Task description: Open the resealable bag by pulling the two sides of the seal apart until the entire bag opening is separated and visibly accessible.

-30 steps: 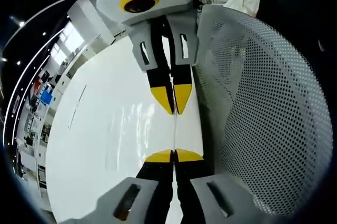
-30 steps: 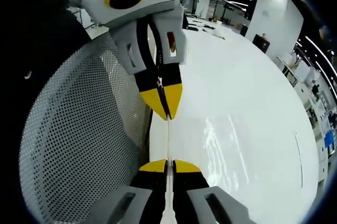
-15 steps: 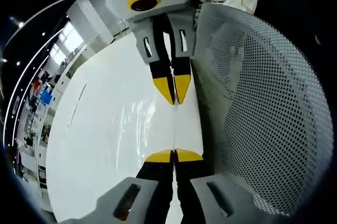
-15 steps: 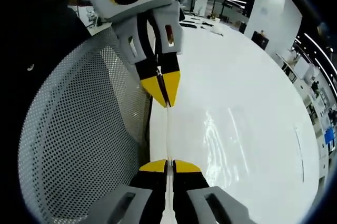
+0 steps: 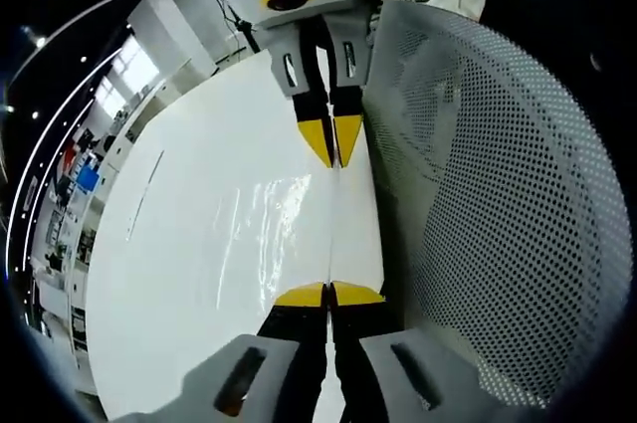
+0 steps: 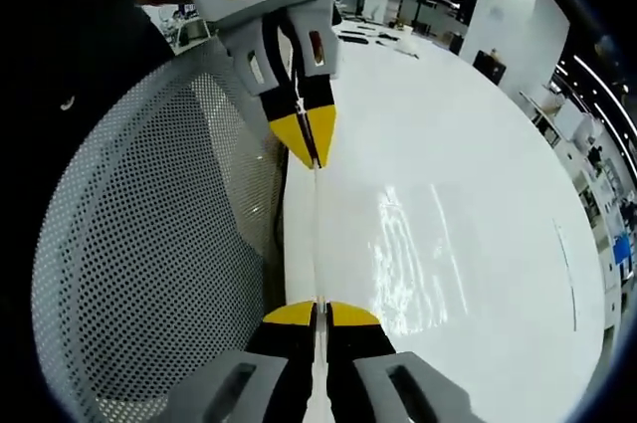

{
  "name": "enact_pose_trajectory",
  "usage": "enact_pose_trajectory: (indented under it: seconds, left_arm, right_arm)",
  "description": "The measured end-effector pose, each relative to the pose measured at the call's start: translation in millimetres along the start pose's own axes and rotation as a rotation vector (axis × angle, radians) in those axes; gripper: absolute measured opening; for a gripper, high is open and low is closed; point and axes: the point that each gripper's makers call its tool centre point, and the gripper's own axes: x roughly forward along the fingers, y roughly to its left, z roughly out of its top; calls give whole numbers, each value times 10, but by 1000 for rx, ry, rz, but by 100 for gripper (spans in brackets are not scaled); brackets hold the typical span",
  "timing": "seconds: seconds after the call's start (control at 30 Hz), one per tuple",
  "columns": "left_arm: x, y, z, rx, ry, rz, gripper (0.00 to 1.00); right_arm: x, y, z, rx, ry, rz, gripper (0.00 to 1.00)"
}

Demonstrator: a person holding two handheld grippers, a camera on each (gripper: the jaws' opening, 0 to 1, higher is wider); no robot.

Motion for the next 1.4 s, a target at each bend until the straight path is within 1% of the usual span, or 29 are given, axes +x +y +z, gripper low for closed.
enact_pose_trajectory:
  seconds: [0.27,0.33,0.37,0.4,0.53,0.6,0.67,0.7,0.73,0.8,0.87,0.93,1.0,1.1,1.2,1.27,1.4]
  left_arm:
    - [-2,-7,-10,-12,3,3,0]
    - [-2,-4,-16,-20,2,7,0]
    - [1,-16,-1,-35,-10,1,0]
    - [-2,-11,-8,-28,-4,3,0]
    - [11,-25,9,-27,1,0,0]
    - [15,-25,9,1,11,-2,0]
    - [18,-19,-9,32,25,-5,0]
    - [18,-19,-5,50,22,-8,0]
    - [13,-12,-11,53,24,-4,0]
    - [10,2,1,45,18,0,0]
    - [10,6,7,41,16,2,0]
    - [14,2,3,49,20,3,0]
    - [19,-3,-2,51,22,3,0]
    - [22,0,-13,42,28,10,0]
    - [21,-2,0,41,23,12,0]
    - [22,-4,9,46,22,12,0]
    - [38,8,31,34,12,11,0]
  right_arm:
    - [-31,18,-118,38,-2,-4,0]
    - [-47,27,-177,39,11,-7,0]
    - [-48,32,-159,44,-7,-4,0]
    - [-52,41,-156,71,-18,-1,0]
    - [-46,37,-170,71,-9,-13,0]
    - [-29,26,-173,79,-6,-24,0]
    - [-10,-18,-157,155,-35,-51,0]
    - [-11,-10,-158,159,-36,-41,0]
    - [-19,-25,-146,184,-45,-51,1]
    - [-40,-32,-101,195,-66,-55,3]
    - [-69,-38,-25,231,-102,-59,5]
    - [-95,-42,25,240,-115,-56,6]
    - [-96,-62,67,255,-128,-69,7]
    - [-100,-72,139,271,-154,-75,7]
    - [-87,-99,178,281,-165,-82,7]
    - [-56,-125,198,321,-173,-83,6]
    - [23,-103,221,304,-163,-71,6]
